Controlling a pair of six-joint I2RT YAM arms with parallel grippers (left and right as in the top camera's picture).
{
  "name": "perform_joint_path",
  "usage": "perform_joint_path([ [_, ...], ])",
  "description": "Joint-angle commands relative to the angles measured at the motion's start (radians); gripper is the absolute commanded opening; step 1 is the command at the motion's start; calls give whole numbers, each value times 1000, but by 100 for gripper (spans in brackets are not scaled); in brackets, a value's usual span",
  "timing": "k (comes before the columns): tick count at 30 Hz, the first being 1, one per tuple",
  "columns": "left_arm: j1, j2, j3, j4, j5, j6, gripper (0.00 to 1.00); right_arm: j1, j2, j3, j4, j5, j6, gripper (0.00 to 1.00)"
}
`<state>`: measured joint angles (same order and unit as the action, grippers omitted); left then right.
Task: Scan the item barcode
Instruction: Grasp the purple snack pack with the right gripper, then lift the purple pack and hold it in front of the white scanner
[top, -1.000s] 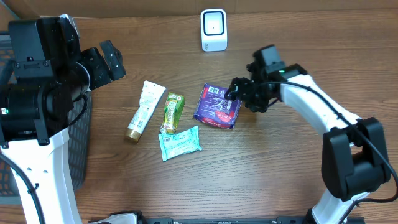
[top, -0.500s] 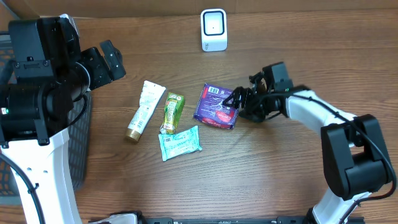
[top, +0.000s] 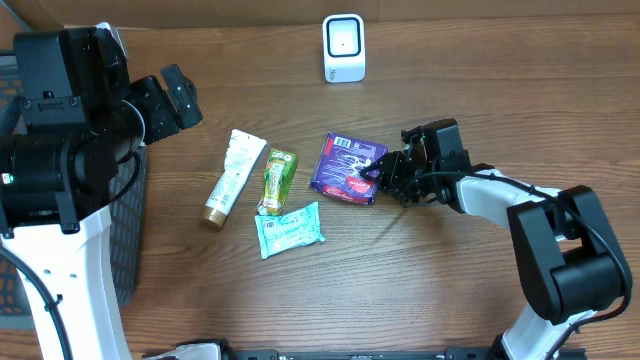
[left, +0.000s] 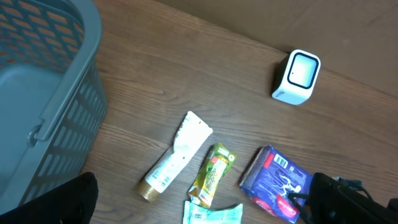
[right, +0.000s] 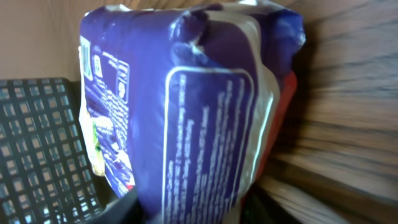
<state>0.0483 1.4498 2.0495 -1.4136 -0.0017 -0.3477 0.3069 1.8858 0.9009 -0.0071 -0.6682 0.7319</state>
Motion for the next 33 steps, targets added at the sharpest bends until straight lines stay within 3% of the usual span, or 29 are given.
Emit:
perform_joint_path([
  [1, 4, 3, 14, 3, -9, 11, 99, 26, -18, -5, 35, 15, 2, 33],
  [6, 4, 3, 14, 4, -9, 11, 100, 13, -22, 4, 63, -53, -9, 24],
  [13, 4, 3, 14, 4, -9, 11, 100, -72, -109, 92, -6, -300, -161, 9],
  [18, 4, 3, 14, 4, -9, 11, 100, -86, -203, 267, -368, -179, -362, 10],
  [23, 4, 3, 14, 4, -9, 11, 99, -71, -220, 584, -798, 29, -573, 6],
  [26, 4, 3, 14, 4, -9, 11, 100, -59, -220, 744, -920, 73, -655, 4],
  [33, 4, 3, 14, 4, -9, 11, 100, -49, -221, 946, -995, 62, -722, 4],
])
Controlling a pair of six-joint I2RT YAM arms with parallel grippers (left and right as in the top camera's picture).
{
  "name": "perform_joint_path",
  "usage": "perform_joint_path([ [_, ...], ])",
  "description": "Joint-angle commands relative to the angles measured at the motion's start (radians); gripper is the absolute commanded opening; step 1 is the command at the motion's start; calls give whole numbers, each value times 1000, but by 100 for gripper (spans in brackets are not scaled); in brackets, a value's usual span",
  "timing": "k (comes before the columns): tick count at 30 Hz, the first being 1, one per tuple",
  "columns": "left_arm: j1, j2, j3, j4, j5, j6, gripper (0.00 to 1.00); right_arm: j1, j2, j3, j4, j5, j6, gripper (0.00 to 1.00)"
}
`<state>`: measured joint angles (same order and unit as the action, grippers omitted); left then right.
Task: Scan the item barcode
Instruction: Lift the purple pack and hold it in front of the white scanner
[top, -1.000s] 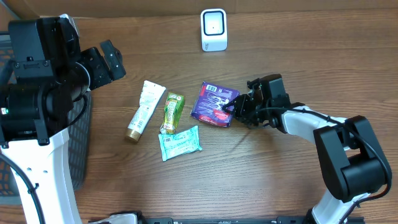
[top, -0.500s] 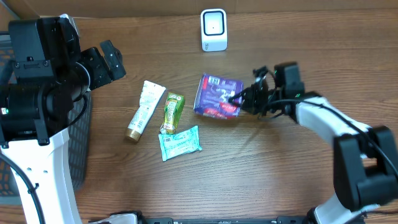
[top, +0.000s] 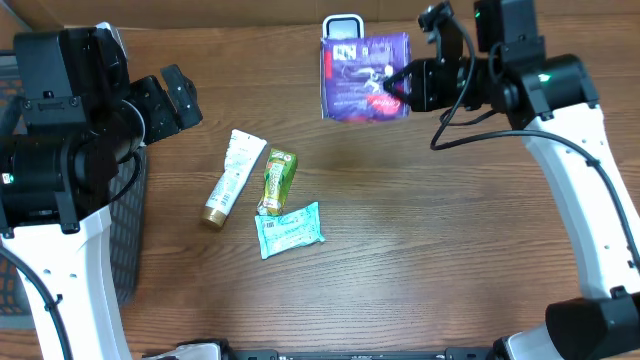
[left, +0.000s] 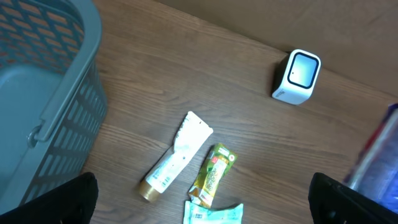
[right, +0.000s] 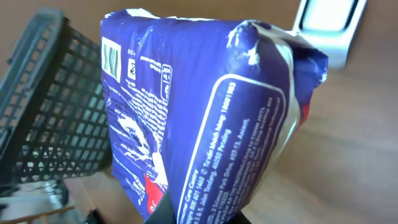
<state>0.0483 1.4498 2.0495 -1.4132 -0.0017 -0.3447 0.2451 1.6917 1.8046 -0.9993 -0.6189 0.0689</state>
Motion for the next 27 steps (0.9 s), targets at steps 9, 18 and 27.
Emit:
perform_joint_path([
  [9, 4, 4, 14, -2, -10, 9, 100, 35, -27, 43, -13, 86, -53, 4],
  [18, 4, 14, 13, -4, -9, 8, 100, 35, -26, 189, -13, 273, 40, 3],
  [27, 4, 16, 13, -4, -9, 8, 100, 225, 95, 355, 196, 1326, -215, 4],
])
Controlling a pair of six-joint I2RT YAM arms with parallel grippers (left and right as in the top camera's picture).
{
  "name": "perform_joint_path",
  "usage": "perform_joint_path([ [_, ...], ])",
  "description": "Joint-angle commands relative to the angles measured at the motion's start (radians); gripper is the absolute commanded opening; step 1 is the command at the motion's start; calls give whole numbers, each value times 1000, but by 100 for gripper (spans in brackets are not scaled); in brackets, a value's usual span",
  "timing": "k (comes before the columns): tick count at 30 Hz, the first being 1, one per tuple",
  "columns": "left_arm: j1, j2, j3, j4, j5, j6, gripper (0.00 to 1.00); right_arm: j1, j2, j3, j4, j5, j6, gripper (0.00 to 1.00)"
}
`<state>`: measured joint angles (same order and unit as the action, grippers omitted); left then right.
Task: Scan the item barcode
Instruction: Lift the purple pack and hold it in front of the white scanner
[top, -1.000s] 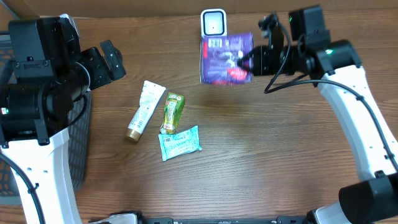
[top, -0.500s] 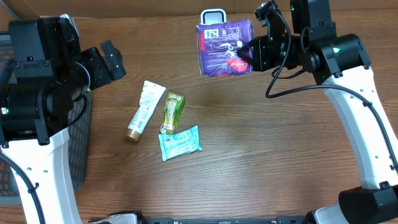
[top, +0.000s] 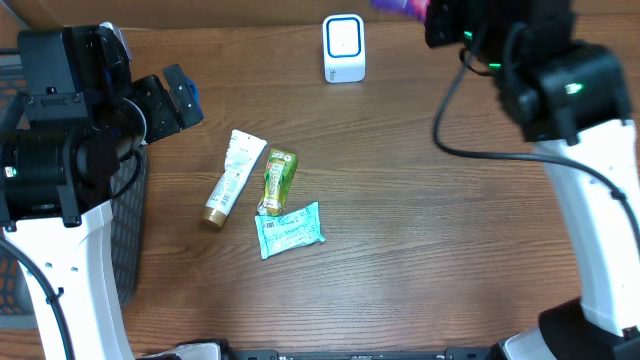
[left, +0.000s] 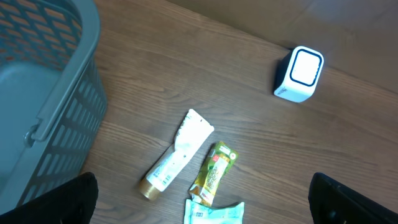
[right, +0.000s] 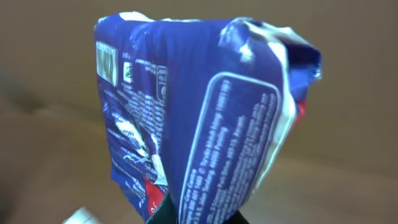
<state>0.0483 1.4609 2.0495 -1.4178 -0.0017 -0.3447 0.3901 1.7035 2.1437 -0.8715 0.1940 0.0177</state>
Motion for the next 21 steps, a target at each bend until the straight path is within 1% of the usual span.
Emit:
perform_joint_path([
  [1, 4, 5, 13, 0, -9, 8, 99, 106, 113, 16, 111, 610, -216, 4],
  [3, 4, 5, 13, 0, -8, 8, 100, 137, 163, 16, 187, 740, -292, 4],
  [5, 4, 5, 13, 0, -8, 8, 99, 157, 220, 16, 274, 817, -360, 4],
  [9, 4, 5, 13, 0, -8, 8, 100, 164, 312, 16, 365, 815, -474, 4],
  [12, 4, 5, 13, 0, -9, 8, 100, 163, 386, 16, 418, 816, -672, 4],
  [16, 4, 5, 13, 0, -9, 8, 100, 163, 470, 16, 513, 793, -853, 4],
  [18, 4, 5, 13, 0, -9, 8, 99, 163, 513, 16, 533, 743, -962, 4],
  [21, 4, 5, 13, 1, -8, 8, 100, 164, 572, 15, 549, 695, -1080, 4],
])
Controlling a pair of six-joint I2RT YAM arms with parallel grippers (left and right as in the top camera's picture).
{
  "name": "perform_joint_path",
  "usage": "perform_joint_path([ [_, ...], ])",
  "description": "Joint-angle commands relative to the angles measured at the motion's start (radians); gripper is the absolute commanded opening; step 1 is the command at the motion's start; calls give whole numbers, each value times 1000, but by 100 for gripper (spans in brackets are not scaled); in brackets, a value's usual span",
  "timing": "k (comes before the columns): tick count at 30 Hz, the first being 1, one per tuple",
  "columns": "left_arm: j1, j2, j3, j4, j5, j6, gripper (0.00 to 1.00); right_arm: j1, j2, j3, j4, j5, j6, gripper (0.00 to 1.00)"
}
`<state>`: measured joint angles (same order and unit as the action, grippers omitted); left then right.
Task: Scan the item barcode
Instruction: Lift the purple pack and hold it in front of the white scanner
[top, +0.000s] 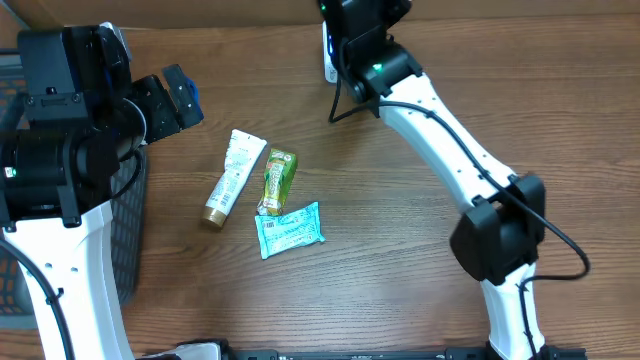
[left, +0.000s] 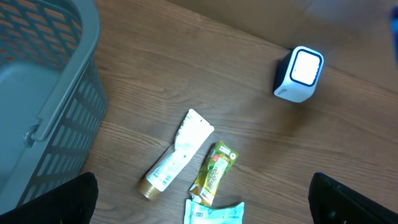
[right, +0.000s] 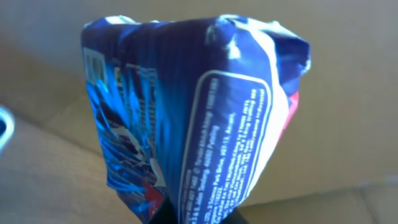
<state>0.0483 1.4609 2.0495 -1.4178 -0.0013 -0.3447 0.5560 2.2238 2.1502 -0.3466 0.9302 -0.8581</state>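
A purple-blue snack package (right: 186, 118) fills the right wrist view, held upright with printed text and a barcode patch showing. My right gripper (right: 193, 214) is shut on its lower edge. The white barcode scanner (left: 300, 74) stands at the back of the table. In the overhead view the right arm (top: 370, 45) covers most of it, and the package does not show there. A blue blur (left: 393, 31) at the right edge of the left wrist view may be the package. My left gripper (left: 205, 205) hangs open and empty, high over the table's left side.
A white tube (top: 228, 178), a green pouch (top: 277, 180) and a teal packet (top: 289, 230) lie left of the table's middle. A grey mesh basket (left: 43, 93) stands at the left edge. A cardboard wall runs along the back.
The right arm stood at the back right, beside the scanner; now it reaches over the scanner at the back centre. The package is still held. The left arm has not moved.
My right gripper was shut on the purple package lying on the table beside the other items. Then it held the package in the air next to the scanner. Then the package was at the top edge, back right. Now the arm is over the scanner.
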Motion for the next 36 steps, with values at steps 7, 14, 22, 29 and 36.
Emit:
perform_joint_path([
  [7, 4, 5, 13, 0, -9, 8, 100, -7, 180, 8, 279, -46, -309, 4],
  [14, 4, 5, 13, 0, -9, 8, 100, -19, 226, 7, 323, -109, -325, 4],
  [22, 4, 5, 13, 0, -9, 8, 100, -28, 230, -3, 314, -67, -325, 4],
  [29, 4, 5, 13, 0, -9, 8, 100, -20, 230, -3, 232, -40, -320, 4],
  [36, 4, 5, 13, 0, -9, 8, 99, -13, 230, -3, 232, -32, -317, 4],
])
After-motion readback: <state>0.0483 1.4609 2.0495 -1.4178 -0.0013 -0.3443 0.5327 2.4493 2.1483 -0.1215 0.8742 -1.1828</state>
